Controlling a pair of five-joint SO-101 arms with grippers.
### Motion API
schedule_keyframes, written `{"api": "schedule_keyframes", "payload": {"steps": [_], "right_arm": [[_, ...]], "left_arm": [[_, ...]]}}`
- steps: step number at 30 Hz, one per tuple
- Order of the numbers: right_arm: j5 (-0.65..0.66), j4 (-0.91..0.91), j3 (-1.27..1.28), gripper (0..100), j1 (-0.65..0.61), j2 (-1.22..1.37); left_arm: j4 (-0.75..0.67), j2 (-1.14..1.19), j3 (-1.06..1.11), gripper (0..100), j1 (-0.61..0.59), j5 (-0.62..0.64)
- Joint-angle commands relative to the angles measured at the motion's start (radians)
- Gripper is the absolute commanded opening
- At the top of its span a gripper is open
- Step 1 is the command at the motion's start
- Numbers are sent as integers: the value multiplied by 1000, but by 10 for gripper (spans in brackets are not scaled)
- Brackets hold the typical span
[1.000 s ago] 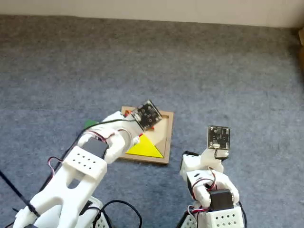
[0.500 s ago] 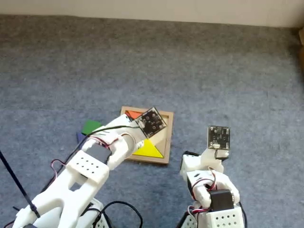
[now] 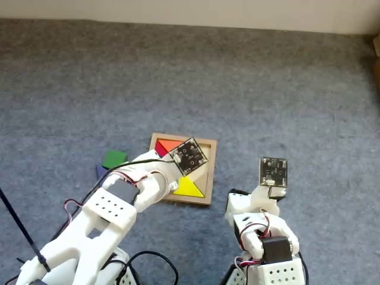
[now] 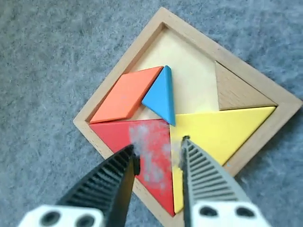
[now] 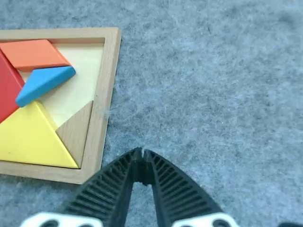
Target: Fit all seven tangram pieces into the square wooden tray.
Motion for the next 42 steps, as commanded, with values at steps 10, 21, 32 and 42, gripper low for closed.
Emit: {"api": "schedule_keyframes", "payload": {"steps": [10,21,32,42], "right_arm": [[14,-31,116,5,12,-12],[14,-31,116,5,12,-12],[14,-31,116,5,12,-12],[14,-31,116,5,12,-12]], "left_arm": [[204,116,-340,178,21,126],[339,618,-700,178,73,124],[339,848,-828,178,44,126],[339,862,-820,159,24,126]]}}
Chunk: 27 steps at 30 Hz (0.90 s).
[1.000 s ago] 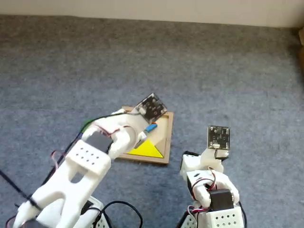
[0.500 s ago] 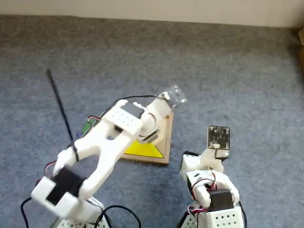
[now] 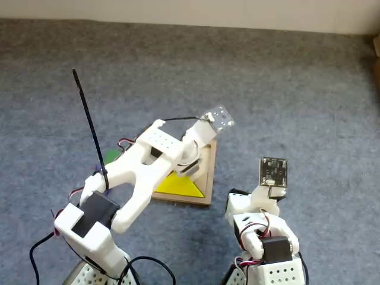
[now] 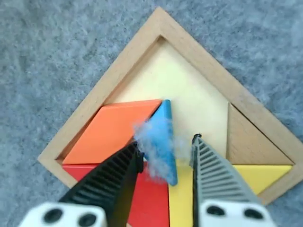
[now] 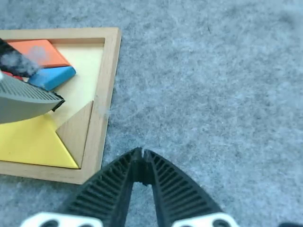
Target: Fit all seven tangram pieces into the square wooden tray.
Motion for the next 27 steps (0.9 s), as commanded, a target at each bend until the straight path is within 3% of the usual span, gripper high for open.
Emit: {"api": "schedule_keyframes", "payload": {"steps": [1,18,27], "right_arm": [[14,-31,116,5,12,-12],[14,-31,116,5,12,-12],[14,-31,116,5,12,-12]], "left_arm": [[2,-5,-28,149,-24,8],[6,-19,-58,81,-16,11],[98,-8,-193,84,-67,11]]}}
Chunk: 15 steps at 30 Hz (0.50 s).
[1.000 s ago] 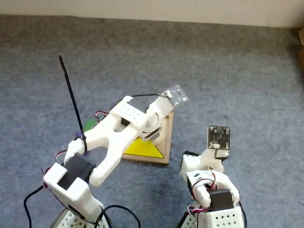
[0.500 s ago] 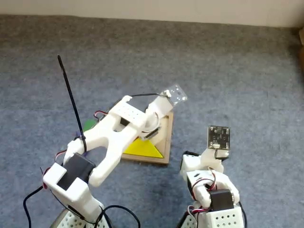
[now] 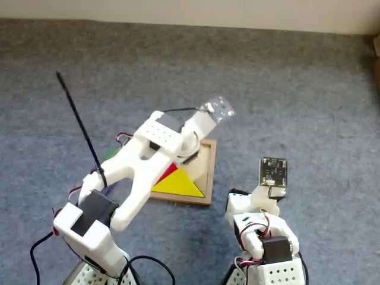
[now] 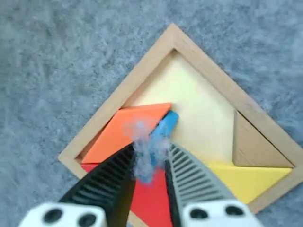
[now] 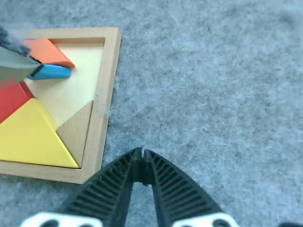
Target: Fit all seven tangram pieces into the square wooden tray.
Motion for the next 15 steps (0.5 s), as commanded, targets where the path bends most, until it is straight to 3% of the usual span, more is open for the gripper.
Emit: {"api": "schedule_keyframes", "payload": {"steps": [1,5,9,15], "right_arm": [[14,-31,116,5,12,-12],[14,-31,116,5,12,-12],[14,-31,116,5,13,-12],[14,-31,116,5,13,-12]], "left_arm": [[28,-8,-88,84,-45,8],[23,-7,-108,91,-73,5],[23,-7,-102,161,-96,9],[43,-19,-163,164,-107,12]]}}
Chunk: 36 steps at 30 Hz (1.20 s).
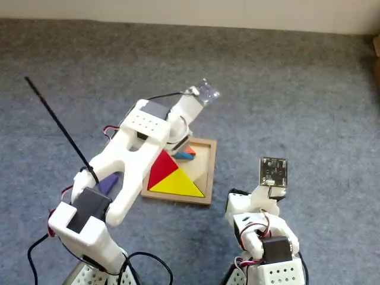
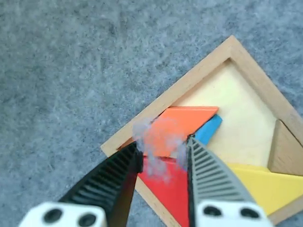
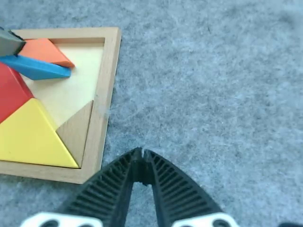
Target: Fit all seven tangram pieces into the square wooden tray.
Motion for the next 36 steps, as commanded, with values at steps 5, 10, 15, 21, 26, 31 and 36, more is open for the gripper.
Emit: {"api": "schedule_keyframes", "payload": {"steps": [5,10,15,21,26,31,36], "right_arm": [[14,-31,116,5,13,-12],[14,-31,116,5,13,-12],[14,-31,116,5,13,-12],[14,-31,116,5,24,-12],[14,-31,116,5,28,-12],[14,-31,116,5,28,-12],[14,-31,116,5,28,-12]], "left_arm": [[184,-10,-180,164,56,69],[198,-5,-163,164,70,71],[184,56,-133,166,18,66],[112,202,-177,165,-68,66],[114,272,-272,165,-85,72],[144,259,-297,165,-54,74],[170,206,-295,165,-13,74]]}}
